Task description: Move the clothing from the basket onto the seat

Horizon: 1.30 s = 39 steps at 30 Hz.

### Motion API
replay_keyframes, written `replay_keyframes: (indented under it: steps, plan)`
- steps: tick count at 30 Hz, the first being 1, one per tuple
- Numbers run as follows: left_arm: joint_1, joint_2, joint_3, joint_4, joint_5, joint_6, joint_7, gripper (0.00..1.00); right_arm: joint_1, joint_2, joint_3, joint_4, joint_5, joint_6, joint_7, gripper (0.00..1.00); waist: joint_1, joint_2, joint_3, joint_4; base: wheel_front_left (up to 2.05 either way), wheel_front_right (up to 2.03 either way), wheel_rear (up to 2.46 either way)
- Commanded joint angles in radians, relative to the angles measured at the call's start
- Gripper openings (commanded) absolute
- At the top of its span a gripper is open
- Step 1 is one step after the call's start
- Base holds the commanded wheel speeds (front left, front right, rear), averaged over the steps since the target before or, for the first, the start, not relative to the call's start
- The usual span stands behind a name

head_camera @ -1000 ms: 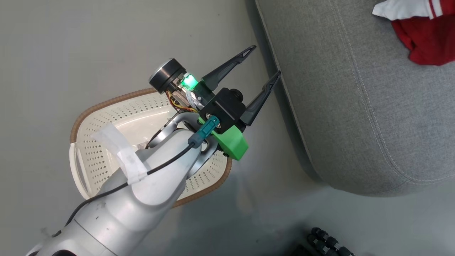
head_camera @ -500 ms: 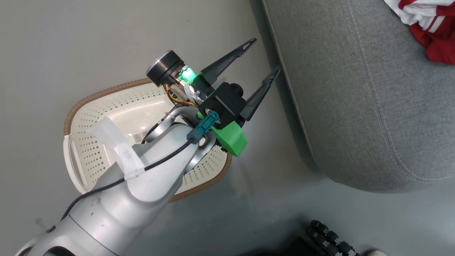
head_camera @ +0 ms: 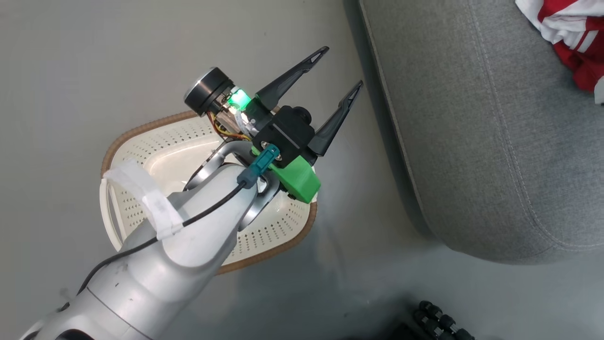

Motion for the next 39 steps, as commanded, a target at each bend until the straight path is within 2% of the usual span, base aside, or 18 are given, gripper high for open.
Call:
replay_keyframes:
  steps: [1, 11, 19, 28, 39]
  plan:
    - [0.024, 0.006, 0.006, 0.005, -0.015, 0.008, -0.006, 1.00, 0.036, 0.009, -0.010, -0.013, 0.001, -0.001, 0.000, 1.00, -0.0001, -0.0001, -0.042, -0.007, 0.00, 0.00, 0.00]
    - [0.134, 0.001, 0.062, 0.006, -0.064, 0.043, -0.018, 1.00, 0.275, 0.049, 0.001, -0.172, 0.019, -0.001, 0.000, 1.00, -0.0001, -0.0001, -0.224, -0.012, 0.00, 0.00, 0.00]
    - [0.277, 0.013, 0.159, -0.047, -0.086, 0.075, -0.018, 1.00, 0.447, 0.088, 0.050, -0.331, 0.046, -0.001, 0.000, 1.00, -0.0001, -0.0001, -0.350, 0.018, 0.00, 0.00, 0.00]
    - [0.439, 0.030, 0.332, -0.109, -0.095, 0.119, -0.018, 1.00, 0.542, 0.152, 0.106, -0.465, 0.040, -0.001, 0.000, 1.00, -0.0001, -0.0001, -0.433, 0.121, 0.00, 0.00, 0.00]
    - [0.593, 0.017, 0.549, -0.195, -0.053, 0.137, -0.017, 1.00, 0.576, 0.201, 0.151, -0.494, 0.020, -0.001, 0.000, 1.00, -0.0001, -0.0001, -0.501, 0.237, 0.00, 0.00, 0.00]
